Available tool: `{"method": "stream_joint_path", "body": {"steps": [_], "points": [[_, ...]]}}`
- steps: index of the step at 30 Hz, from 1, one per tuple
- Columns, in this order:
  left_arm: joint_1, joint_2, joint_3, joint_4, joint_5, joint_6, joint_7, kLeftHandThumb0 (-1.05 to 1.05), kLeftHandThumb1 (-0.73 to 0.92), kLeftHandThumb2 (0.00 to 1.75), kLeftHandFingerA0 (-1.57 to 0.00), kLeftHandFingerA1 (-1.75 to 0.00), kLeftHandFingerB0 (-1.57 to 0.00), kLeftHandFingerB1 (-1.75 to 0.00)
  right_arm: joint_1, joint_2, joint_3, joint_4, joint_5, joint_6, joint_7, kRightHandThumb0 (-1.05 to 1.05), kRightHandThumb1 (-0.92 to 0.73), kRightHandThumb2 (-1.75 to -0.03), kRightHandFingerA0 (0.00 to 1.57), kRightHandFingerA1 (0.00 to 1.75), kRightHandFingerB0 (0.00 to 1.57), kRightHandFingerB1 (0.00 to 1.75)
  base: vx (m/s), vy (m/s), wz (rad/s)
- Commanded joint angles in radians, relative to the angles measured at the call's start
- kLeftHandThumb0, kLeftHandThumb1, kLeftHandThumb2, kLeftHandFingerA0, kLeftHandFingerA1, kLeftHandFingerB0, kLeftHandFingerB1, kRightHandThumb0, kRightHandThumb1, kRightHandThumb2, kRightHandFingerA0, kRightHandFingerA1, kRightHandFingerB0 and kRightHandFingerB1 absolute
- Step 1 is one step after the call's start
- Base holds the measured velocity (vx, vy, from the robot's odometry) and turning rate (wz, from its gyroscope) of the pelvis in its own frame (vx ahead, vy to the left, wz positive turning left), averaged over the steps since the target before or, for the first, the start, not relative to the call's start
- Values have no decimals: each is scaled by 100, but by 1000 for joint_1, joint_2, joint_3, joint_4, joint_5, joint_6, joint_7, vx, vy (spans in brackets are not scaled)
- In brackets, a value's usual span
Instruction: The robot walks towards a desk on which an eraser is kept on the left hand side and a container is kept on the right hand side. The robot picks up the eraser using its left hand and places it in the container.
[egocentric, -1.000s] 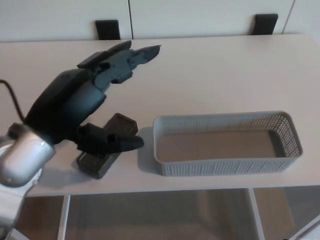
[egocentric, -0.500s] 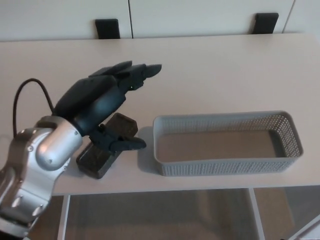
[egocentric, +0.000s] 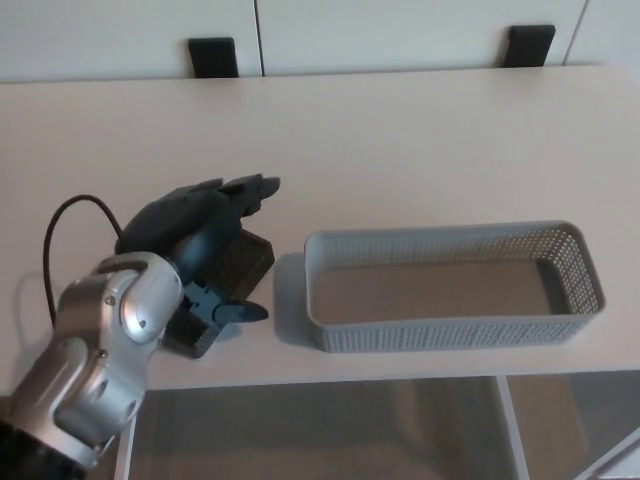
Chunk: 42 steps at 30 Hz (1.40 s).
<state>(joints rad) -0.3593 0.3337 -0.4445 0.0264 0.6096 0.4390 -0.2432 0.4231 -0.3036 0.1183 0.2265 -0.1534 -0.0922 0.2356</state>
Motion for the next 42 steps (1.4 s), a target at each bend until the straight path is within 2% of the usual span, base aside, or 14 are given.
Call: {"method": "stream_joint_path", "body": {"steps": [1, 4, 5, 13, 14, 21, 26, 32, 38, 39, 40, 42], "points": [[-19, -25, -14, 53, 163, 215, 63, -46, 29, 62, 0, 0, -8, -17, -25, -57, 20, 3, -38, 5, 32, -41, -40, -83, 82, 70, 50, 58, 0, 0, 0], [-7, -24, -28, 48, 192, 236, 55, -50, 31, 63, 0, -1, -8, -18, -28, -68, 42, -11, -59, 21, 36, -40, -41, -84, 78, 69, 50, 58, 0, 0, 0], [-10, -25, -33, 49, 199, 238, 53, -50, 31, 64, 0, -2, -7, -18, -29, -70, 46, -17, -60, 30, 38, -44, -52, -56, 82, 50, 60, 44, 0, 0, 0], [-7, -55, -56, 75, 229, 251, 72, -51, 32, 64, 0, 0, -7, -16, -5, -96, 70, -47, -67, 34, 38, -43, -53, -56, 81, 50, 60, 44, 0, 0, 0], [-11, -55, -59, 81, 235, 249, 70, -51, 32, 64, 0, 0, -7, -16, -14, -98, 79, -35, -74, 28, 34, -42, -42, -85, 79, 69, 50, 57, 0, 0, 0], [-1, -68, -47, 89, 235, 251, 73, -49, 31, 63, 0, 0, -8, -17, -17, -100, 99, -29, -89, 19, 26, -47, -44, -84, 84, 69, 53, 57, 0, 0, 0], [-10, -71, -54, 115, 248, 261, 69, -53, 33, 65, 0, -1, -7, -15, -19, -103, 101, -26, -91, 16, 31, -46, -42, -84, 81, 69, 51, 57, 0, 0, 0], [1, -78, -41, 111, 244, 263, 67, -49, 31, 65, 0, -7, -7, -20, -21, -102, 103, -42, -93, 26, 33, -46, -43, -84, 83, 70, 52, 57, 0, 0, 0], [-12, -84, -32, 140, 240, 249, 73, -44, 32, 70, 0, -25, -5, -29, -24, -110, 101, -45, -94, 14, 38, -47, -43, -84, 83, 70, 52, 57, 0, 0, 0], [-15, -81, -34, 148, 243, 242, 75, -42, 46, 56, -4, -27, -7, -24, -25, -109, 101, -45, -92, 17, 40, -47, -43, -85, 83, 70, 52, 57, 0, 0, 0], [-27, -79, -37, 166, 244, 241, 68, -47, 32, 71, -6, -45, 0, -32, -26, -109, 102, -51, -95, 23, 39, -45, -43, -85, 82, 70, 51, 57, 0, 0, 0], [-35, -79, -37, 175, 243, 242, 63, -47, 32, 71, -6, -45, 0, -32, -28, -110, 102, -54, -96, 25, 40, -45, -43, -85, 82, 70, 51, 57, 0, 0, 0]]}}
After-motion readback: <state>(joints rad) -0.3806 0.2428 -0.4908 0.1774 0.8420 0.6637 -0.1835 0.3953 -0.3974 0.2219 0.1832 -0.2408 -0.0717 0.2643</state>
